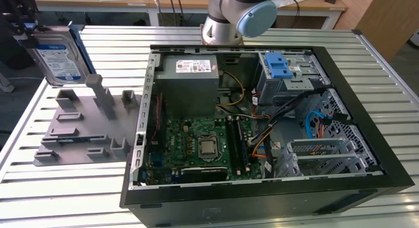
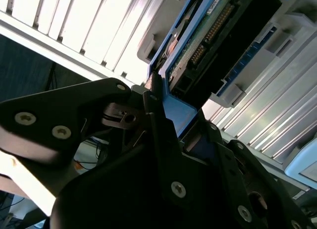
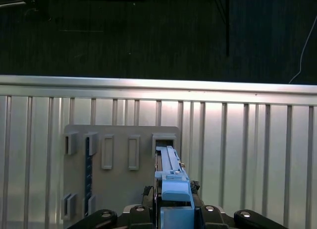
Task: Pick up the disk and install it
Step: 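Pick up the disk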
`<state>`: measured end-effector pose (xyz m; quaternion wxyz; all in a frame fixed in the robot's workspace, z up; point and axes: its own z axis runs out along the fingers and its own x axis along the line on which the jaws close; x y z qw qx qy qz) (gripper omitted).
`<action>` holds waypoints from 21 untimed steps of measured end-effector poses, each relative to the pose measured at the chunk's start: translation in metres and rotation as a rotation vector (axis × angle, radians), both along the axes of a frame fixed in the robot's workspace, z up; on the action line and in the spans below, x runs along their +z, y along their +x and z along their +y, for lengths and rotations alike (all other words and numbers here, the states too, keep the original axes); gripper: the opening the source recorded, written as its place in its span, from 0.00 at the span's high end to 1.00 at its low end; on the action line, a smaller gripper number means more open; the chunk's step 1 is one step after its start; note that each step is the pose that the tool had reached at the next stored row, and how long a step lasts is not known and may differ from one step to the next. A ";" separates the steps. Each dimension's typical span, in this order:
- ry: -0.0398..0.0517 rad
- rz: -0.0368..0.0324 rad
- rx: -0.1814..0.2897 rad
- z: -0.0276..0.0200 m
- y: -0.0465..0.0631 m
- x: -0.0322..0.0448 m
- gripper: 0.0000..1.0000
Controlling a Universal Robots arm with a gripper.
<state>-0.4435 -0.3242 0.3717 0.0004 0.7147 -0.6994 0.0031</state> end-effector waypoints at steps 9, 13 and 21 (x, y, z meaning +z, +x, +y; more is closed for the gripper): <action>0.0000 0.0000 0.000 0.0000 0.000 0.0095 0.64; 0.0000 -0.0002 0.000 0.0000 0.000 0.0157 0.64; 0.0000 -0.0004 0.000 0.0000 0.000 0.0257 0.64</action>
